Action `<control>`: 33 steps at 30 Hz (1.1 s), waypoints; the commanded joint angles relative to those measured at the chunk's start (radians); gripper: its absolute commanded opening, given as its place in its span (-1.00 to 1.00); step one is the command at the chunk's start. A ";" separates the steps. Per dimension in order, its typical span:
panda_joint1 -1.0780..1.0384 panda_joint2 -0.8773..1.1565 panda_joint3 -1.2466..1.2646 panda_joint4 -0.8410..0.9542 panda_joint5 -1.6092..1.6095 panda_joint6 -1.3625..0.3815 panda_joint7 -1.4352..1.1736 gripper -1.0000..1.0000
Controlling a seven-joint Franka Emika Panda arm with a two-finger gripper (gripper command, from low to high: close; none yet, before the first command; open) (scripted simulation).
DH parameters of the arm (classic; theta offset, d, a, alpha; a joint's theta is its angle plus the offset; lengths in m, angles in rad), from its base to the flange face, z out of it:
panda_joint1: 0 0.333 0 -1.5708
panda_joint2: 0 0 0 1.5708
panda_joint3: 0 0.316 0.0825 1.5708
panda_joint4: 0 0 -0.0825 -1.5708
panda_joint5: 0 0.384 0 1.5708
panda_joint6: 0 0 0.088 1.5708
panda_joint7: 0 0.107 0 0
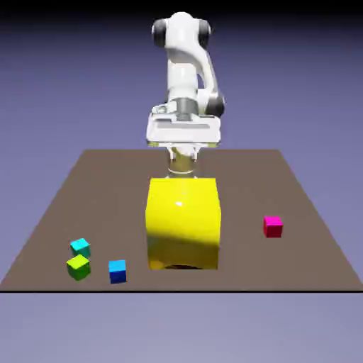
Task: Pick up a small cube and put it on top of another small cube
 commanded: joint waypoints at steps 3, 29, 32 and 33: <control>-0.061 0.109 -0.027 0.031 -0.008 0.011 0.044 0.00; -0.518 0.979 -0.162 0.306 -0.055 0.167 0.334 0.00; -0.545 1.065 -0.135 0.345 -0.051 0.215 0.333 0.00; -0.545 1.065 -0.135 0.345 -0.051 0.215 0.333 -1.00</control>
